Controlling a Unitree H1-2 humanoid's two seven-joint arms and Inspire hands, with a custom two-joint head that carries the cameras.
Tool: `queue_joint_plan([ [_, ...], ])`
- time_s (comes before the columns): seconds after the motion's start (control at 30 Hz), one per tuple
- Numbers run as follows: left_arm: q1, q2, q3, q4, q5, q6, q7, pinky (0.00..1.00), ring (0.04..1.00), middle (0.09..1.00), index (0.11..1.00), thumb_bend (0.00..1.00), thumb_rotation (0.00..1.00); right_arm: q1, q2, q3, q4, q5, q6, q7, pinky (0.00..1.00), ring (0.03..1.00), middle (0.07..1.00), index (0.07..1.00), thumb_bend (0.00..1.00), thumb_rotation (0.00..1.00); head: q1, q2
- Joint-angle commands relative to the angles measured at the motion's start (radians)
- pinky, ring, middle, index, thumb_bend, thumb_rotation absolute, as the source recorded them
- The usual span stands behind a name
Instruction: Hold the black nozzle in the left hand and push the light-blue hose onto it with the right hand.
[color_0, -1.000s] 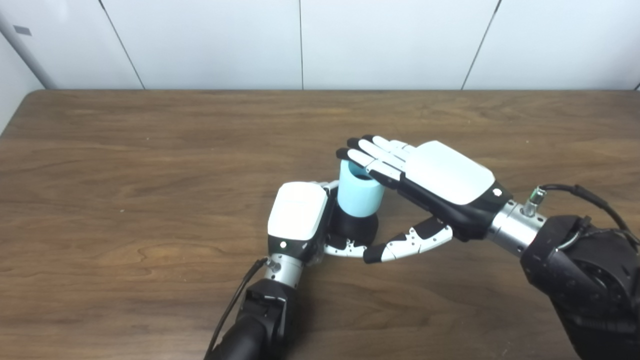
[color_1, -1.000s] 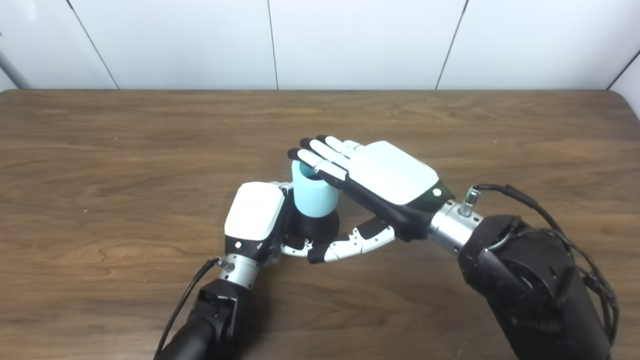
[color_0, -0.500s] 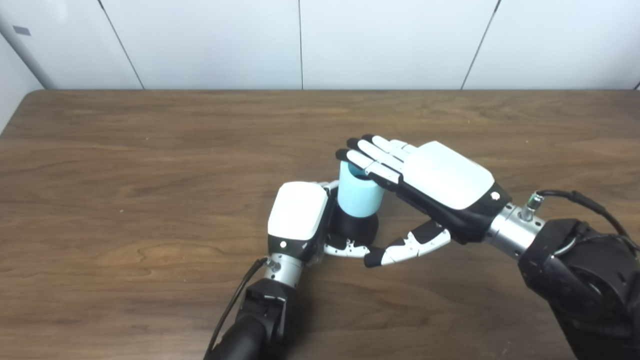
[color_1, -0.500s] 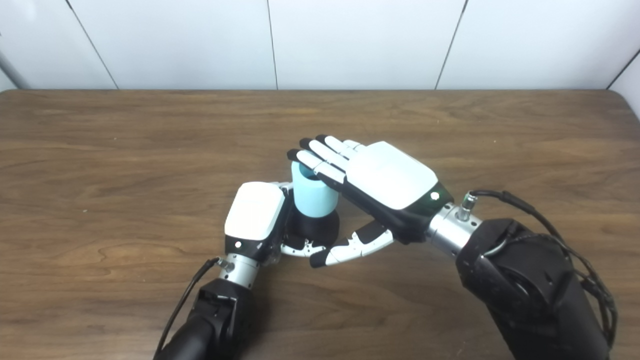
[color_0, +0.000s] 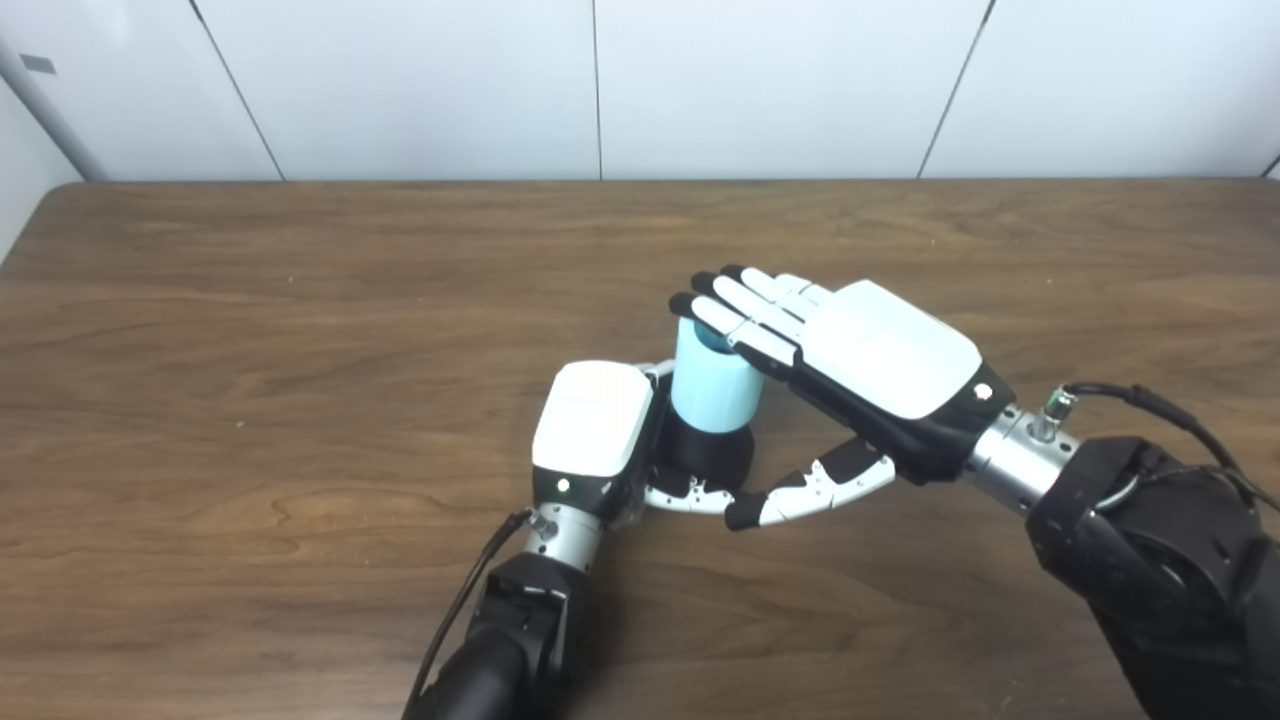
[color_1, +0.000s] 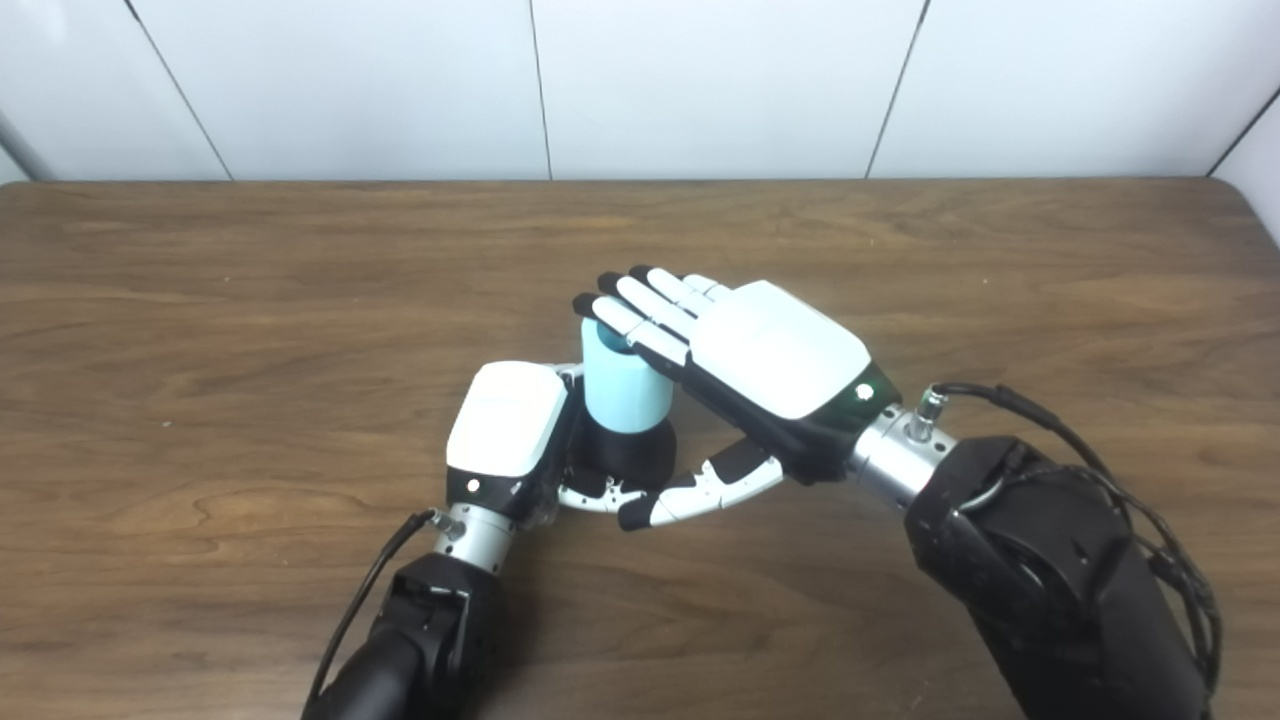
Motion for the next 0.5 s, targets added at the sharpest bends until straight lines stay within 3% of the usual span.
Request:
queue_joint_plan([
  [0.0, 0.049, 0.029, -0.017, 0.043, -0.001, 0.009, -0.092, 0.34, 0.394, 0.392, 0.493, 0.52, 0.00, 0.025, -0.024, 0.017, 0.040, -0.012, -0.004, 0.052, 0.95, 1.000, 1.000, 0.965, 0.59, 0.81, 0.001, 0.000],
  [0.47, 0.050, 0.030, -0.017, 0.036, 0.002, 0.010, -0.092, 0.36, 0.404, 0.392, 0.497, 0.52, 0.00, 0.043, -0.028, 0.024, 0.028, -0.017, -0.020, 0.052, 0.94, 1.000, 1.000, 0.957, 0.60, 0.79, -0.003, 0.009],
])
